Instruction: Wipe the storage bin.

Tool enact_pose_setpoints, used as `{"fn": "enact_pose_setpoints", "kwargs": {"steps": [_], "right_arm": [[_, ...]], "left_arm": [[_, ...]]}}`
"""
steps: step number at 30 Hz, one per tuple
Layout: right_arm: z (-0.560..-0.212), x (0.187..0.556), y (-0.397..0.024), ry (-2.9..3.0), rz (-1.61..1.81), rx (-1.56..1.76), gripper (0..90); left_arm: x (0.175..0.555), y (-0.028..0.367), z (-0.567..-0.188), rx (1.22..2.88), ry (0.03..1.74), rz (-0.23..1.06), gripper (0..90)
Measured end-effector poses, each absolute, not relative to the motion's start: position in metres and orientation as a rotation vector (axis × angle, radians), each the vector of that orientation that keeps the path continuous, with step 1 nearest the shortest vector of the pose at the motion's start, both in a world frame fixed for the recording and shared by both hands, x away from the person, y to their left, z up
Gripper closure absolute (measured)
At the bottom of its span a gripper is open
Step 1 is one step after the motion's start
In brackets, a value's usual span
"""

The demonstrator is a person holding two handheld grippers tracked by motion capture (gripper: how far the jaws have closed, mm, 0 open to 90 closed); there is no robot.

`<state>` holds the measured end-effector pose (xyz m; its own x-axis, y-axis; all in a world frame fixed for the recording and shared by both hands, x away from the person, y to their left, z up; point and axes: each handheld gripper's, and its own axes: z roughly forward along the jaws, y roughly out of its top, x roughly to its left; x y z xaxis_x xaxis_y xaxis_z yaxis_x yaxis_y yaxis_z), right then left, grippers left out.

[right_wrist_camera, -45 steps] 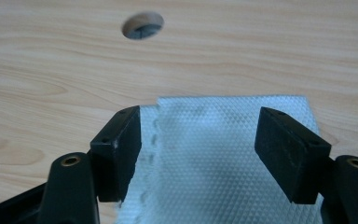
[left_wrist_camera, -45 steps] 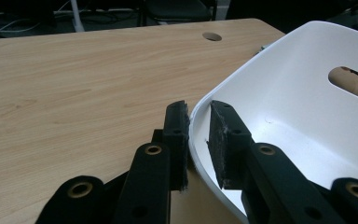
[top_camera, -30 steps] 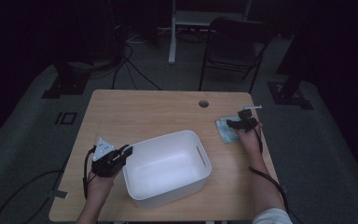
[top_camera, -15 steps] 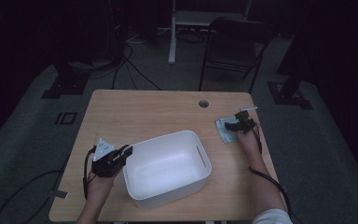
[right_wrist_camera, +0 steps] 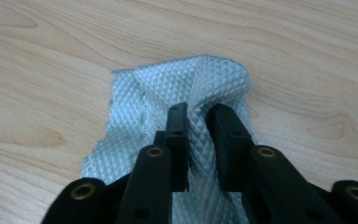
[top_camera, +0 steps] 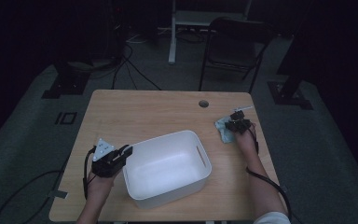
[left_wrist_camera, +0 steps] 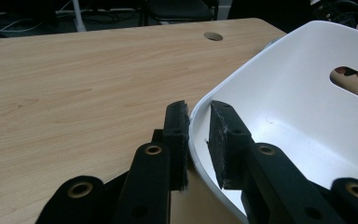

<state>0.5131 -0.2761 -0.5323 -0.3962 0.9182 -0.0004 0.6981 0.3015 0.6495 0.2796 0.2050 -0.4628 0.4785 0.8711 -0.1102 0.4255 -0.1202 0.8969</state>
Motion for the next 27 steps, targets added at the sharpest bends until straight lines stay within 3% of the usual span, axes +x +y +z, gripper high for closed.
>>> {"fn": "enact_pose_setpoints", "kwargs": {"steps": [13, 27], "right_arm": [[-0.519, 0.490, -0.272, 2.233, 0.919, 1.454, 82.0], [-0.492, 0.431, -0.266, 2.262, 1.114, 1.339, 82.3]], "left_arm": [[0.280, 0.205, -0.463, 1.740, 1.103, 0.567, 77.6], [0.280, 0.204, -0.463, 1.741, 1.100, 0.570, 77.7]]}}
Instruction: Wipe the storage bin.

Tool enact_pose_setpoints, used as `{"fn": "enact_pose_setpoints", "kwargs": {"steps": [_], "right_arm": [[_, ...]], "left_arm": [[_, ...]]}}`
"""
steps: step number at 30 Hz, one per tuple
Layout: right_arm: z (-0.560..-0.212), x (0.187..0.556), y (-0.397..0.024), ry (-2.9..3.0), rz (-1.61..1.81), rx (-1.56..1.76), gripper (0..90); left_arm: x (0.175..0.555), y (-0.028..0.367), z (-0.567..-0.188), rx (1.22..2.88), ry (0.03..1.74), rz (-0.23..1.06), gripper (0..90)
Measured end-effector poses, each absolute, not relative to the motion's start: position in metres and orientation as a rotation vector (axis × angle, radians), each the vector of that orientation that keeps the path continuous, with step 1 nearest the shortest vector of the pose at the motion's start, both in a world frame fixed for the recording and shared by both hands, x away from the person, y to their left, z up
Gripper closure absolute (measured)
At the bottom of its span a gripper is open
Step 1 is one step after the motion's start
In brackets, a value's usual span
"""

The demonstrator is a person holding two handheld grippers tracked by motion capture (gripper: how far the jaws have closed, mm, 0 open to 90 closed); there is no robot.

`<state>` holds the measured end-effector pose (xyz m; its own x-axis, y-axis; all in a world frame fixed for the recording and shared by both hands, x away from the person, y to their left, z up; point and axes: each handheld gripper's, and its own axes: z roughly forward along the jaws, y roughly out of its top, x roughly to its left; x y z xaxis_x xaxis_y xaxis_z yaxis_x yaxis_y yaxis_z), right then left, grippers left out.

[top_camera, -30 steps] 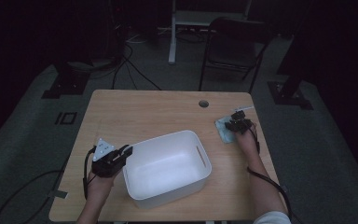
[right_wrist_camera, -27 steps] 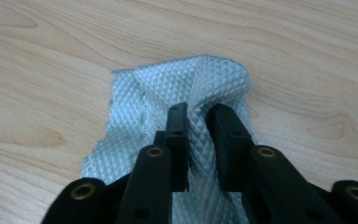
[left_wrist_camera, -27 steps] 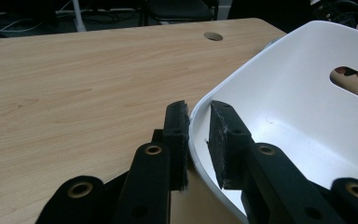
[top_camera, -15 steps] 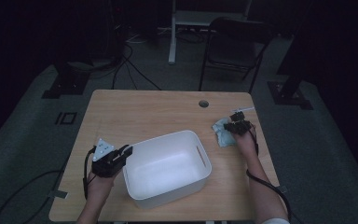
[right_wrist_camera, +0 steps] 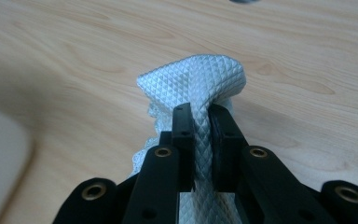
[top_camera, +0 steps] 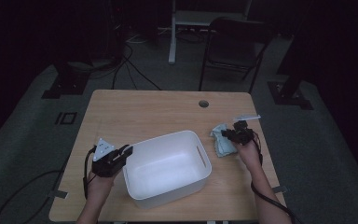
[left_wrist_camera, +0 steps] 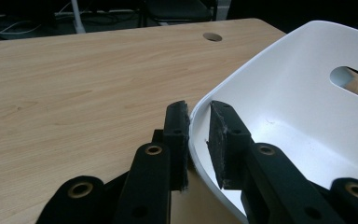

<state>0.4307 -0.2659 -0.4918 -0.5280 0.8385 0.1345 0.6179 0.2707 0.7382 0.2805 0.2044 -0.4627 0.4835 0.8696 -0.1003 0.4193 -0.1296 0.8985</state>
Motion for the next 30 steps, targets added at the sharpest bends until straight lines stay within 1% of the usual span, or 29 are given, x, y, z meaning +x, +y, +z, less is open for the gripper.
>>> {"fn": "enact_pose_setpoints", "kwargs": {"steps": [6, 7, 8, 16, 18, 19, 20, 25, 30], "right_arm": [[-0.464, 0.404, -0.268, 2.264, 1.224, 1.252, 82.4], [-0.464, 0.404, -0.268, 2.264, 1.224, 1.252, 82.4], [-0.447, 0.392, -0.269, 2.264, 1.265, 1.191, 82.4], [-0.404, 0.349, -0.264, 2.259, 1.439, 1.009, 82.5], [-0.402, 0.345, -0.264, 2.265, 1.456, 0.995, 82.4], [-0.399, 0.340, -0.262, 2.271, 1.470, 0.978, 82.4], [-0.391, 0.327, -0.260, 2.279, 1.515, 0.934, 82.4], [-0.379, 0.303, -0.260, 2.284, 1.595, 0.857, 82.4], [-0.387, 0.285, -0.259, 2.307, 1.654, 0.828, 82.4]], "left_arm": [[0.282, 0.204, -0.462, 1.746, 1.100, 0.573, 77.8], [0.282, 0.204, -0.462, 1.746, 1.100, 0.573, 77.8], [0.284, 0.204, -0.463, 1.742, 1.100, 0.570, 77.7], [0.283, 0.203, -0.463, 1.740, 1.103, 0.575, 77.8], [0.283, 0.204, -0.463, 1.740, 1.103, 0.575, 77.8], [0.283, 0.204, -0.463, 1.740, 1.103, 0.575, 77.8], [0.283, 0.204, -0.463, 1.740, 1.103, 0.575, 77.8], [0.284, 0.204, -0.462, 1.744, 1.099, 0.576, 77.8], [0.284, 0.204, -0.463, 1.743, 1.099, 0.576, 77.8]]}}
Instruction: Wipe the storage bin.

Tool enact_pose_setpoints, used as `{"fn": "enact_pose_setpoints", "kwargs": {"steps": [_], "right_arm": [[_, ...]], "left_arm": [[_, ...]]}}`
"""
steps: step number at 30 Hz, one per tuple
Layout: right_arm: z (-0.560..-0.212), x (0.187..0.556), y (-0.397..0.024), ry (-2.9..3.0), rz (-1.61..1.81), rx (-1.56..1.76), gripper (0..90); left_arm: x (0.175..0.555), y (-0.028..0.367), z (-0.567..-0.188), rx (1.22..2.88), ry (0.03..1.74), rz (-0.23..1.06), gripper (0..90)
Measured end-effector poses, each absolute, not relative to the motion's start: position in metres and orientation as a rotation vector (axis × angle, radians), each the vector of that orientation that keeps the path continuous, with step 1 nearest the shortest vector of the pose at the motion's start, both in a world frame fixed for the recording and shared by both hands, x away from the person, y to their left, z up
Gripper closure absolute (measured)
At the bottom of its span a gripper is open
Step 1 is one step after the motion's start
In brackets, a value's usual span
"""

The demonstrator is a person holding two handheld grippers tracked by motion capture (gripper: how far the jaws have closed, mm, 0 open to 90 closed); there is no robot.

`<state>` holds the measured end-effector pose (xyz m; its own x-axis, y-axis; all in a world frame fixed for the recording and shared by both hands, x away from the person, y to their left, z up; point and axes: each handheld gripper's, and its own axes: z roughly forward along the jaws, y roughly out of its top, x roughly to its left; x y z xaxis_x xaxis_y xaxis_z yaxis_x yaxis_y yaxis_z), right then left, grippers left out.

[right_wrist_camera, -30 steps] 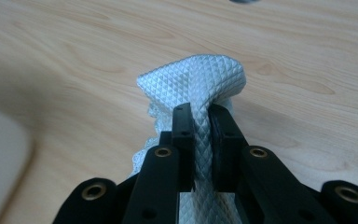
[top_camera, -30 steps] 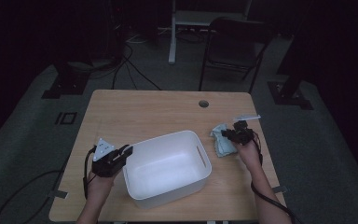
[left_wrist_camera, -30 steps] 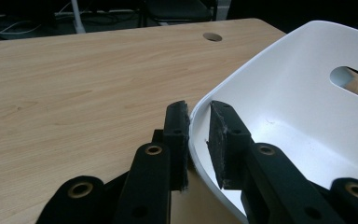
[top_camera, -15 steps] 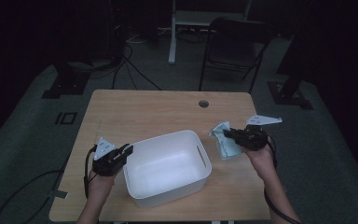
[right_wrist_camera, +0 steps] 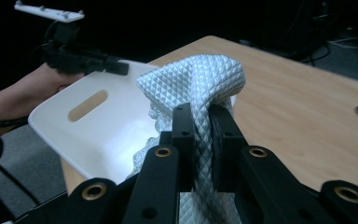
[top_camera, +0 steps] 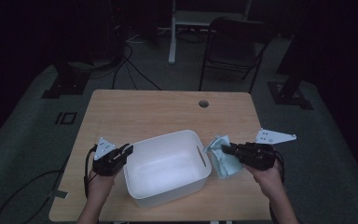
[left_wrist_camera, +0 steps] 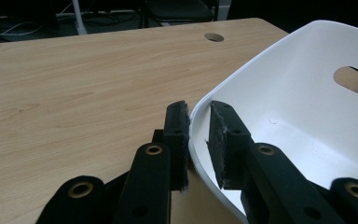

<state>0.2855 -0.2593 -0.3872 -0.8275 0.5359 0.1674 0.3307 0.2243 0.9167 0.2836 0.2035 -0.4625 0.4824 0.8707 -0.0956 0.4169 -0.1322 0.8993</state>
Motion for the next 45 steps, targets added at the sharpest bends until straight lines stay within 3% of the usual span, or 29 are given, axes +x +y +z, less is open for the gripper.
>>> {"fn": "enact_pose_setpoints", "kwargs": {"steps": [12, 45], "right_arm": [[-0.440, 0.292, -0.241, 2.408, 1.593, 0.932, 82.4], [-0.465, 0.299, -0.234, 2.460, 1.555, 0.998, 83.1]], "left_arm": [[0.284, 0.204, -0.463, 1.741, 1.096, 0.574, 77.8], [0.283, 0.201, -0.463, 1.736, 1.112, 0.591, 77.8]]}}
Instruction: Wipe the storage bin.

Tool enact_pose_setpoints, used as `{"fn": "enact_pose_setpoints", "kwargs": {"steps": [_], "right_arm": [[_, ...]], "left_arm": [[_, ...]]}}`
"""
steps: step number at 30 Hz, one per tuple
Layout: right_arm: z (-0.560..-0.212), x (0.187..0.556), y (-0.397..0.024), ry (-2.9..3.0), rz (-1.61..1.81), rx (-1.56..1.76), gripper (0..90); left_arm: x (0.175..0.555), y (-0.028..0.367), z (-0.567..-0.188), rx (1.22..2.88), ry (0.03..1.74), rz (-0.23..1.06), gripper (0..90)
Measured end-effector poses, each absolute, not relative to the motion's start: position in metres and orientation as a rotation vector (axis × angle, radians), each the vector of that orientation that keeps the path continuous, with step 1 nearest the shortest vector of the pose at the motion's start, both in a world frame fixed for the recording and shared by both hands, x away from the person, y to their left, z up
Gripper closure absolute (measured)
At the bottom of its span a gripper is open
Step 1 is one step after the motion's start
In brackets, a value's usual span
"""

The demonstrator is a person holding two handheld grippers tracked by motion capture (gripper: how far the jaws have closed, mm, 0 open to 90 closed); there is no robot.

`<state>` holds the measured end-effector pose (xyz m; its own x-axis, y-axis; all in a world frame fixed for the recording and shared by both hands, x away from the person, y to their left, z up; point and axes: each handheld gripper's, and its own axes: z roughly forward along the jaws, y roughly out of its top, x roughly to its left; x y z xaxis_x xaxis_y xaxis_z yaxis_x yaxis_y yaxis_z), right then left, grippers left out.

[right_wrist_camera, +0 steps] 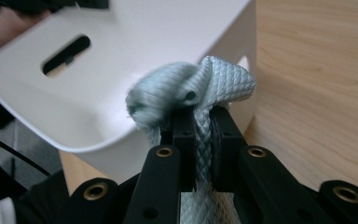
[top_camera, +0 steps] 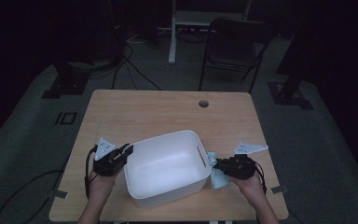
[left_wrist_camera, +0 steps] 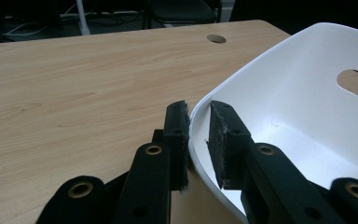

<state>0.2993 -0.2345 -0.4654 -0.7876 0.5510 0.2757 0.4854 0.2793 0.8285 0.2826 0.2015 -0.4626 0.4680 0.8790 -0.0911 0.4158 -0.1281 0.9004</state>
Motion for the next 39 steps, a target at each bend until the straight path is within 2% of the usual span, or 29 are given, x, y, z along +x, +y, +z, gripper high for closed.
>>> {"fn": "enact_pose_setpoints", "kwargs": {"steps": [4, 12, 24, 32, 39], "right_arm": [[-0.469, 0.301, -0.235, 2.474, 1.546, 1.014, 83.0], [-0.454, 0.303, -0.238, 2.412, 1.629, 0.995, 83.0], [-0.468, 0.314, -0.228, 2.443, 1.575, 1.021, 83.2], [-0.454, 0.316, -0.231, 2.413, 1.611, 0.994, 83.2], [-0.463, 0.322, -0.224, 2.430, 1.576, 1.018, 83.4]], "left_arm": [[0.283, 0.202, -0.463, 1.738, 1.106, 0.585, 77.7], [0.283, 0.203, -0.463, 1.739, 1.102, 0.580, 77.7], [0.283, 0.202, -0.463, 1.739, 1.105, 0.582, 77.7], [0.283, 0.203, -0.463, 1.740, 1.100, 0.578, 77.6], [0.283, 0.203, -0.463, 1.740, 1.102, 0.579, 77.6]]}}
